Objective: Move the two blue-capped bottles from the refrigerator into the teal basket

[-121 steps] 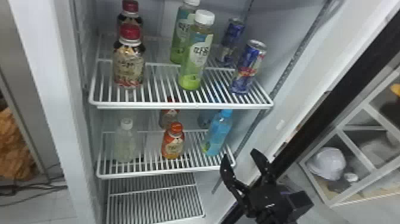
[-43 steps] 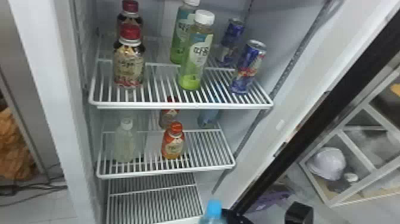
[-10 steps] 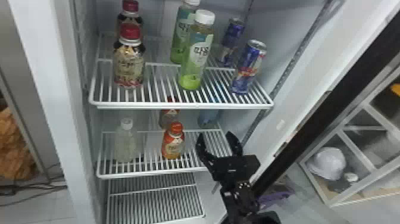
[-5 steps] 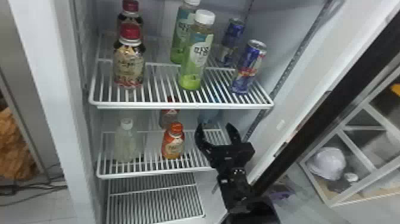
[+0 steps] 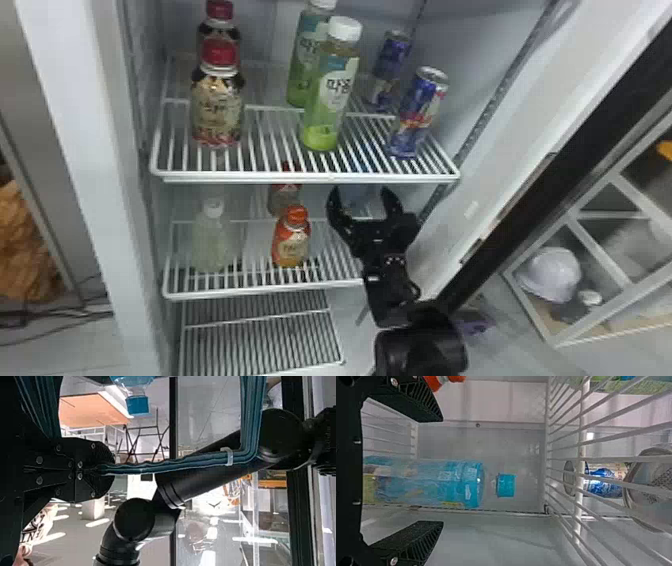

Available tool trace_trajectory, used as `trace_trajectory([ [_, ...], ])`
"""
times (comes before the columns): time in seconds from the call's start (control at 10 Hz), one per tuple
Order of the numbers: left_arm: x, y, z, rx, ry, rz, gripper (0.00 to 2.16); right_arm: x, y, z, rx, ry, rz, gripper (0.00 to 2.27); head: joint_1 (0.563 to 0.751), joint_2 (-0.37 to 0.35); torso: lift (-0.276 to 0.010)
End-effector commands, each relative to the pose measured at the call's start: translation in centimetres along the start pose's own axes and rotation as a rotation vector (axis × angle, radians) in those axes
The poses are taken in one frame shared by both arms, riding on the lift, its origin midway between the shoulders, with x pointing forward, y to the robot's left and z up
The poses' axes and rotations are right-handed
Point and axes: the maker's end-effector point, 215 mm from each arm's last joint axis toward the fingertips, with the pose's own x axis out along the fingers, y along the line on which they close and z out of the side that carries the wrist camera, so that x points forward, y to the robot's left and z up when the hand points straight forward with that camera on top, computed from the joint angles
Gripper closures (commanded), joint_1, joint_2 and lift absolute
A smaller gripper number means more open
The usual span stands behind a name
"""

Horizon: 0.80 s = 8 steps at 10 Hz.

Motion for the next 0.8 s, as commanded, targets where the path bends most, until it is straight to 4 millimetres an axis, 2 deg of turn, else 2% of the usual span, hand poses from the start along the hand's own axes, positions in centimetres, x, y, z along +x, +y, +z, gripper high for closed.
trace_trajectory([
  [0.0, 0.1, -0.1, -0.1, 0.000, 0.004, -0.003, 1.19, 0.9, -0.3, 0.3, -0.014, -0.002, -0.009, 0.08, 0.695, -0.350, -0.136],
  [0.7, 0.4, -0.5, -0.2, -0.001, 0.019, -0.023, 1.19, 3.5, -1.8, 0.1, -0.064, 0.041, -0.032, 0.08, 0.695, -0.350, -0.136],
])
